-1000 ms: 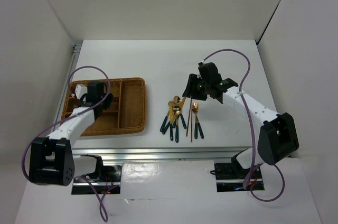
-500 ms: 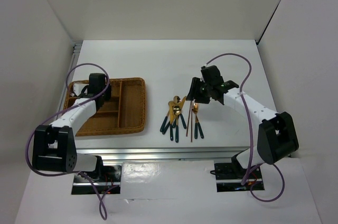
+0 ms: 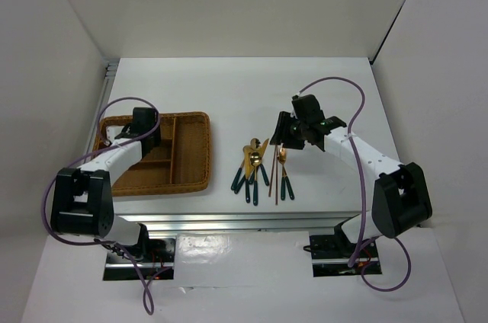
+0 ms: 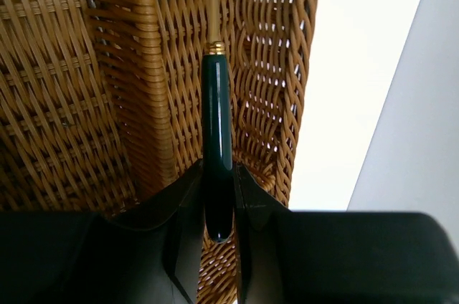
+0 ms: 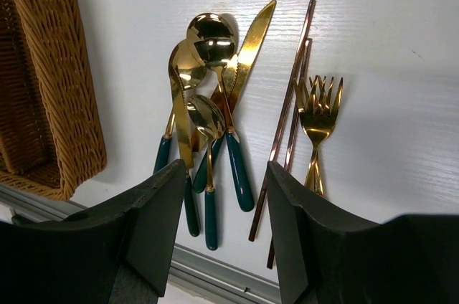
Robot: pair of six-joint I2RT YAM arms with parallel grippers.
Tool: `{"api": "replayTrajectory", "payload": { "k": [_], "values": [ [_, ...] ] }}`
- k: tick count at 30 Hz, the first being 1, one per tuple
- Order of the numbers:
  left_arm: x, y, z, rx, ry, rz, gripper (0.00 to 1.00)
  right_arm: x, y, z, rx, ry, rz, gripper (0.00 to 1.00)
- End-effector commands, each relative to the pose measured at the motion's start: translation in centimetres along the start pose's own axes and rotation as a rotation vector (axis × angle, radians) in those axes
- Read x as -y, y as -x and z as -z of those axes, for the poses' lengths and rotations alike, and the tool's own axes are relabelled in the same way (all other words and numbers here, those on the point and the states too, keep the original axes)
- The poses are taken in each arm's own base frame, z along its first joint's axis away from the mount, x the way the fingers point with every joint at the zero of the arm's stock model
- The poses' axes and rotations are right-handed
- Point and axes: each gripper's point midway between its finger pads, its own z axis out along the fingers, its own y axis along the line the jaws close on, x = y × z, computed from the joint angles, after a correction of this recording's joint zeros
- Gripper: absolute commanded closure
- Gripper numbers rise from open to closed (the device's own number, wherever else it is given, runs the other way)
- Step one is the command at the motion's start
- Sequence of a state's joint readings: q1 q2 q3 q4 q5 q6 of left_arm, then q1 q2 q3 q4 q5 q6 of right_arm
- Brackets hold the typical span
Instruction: Sort the eating utensils into containers
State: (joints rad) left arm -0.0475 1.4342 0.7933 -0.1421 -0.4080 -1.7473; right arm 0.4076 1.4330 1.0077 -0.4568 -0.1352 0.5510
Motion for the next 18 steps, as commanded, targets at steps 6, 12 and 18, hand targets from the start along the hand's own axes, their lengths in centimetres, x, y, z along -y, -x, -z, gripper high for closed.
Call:
{"api": "replayTrajectory", "payload": {
  "k": [6, 12, 18],
  "values": [
    [2.2, 0.2, -0.2, 0.002, -0.046, 0.029, 0.52, -0.3, 1.1, 0.6, 0.046, 0.015, 0.001, 0.44],
    [5.0, -0.8, 1.0, -0.119, -0.114, -0.092, 0.25, 0.1, 0.5, 0.4, 0.019, -0.002, -0.003, 0.44],
    [10.8, -3.0, 5.8, -0.285, -0.351, -0.352, 0.23, 1.1, -0.5, 0.0, -0.001, -0.04, -0.037, 0.37]
  ]
}}
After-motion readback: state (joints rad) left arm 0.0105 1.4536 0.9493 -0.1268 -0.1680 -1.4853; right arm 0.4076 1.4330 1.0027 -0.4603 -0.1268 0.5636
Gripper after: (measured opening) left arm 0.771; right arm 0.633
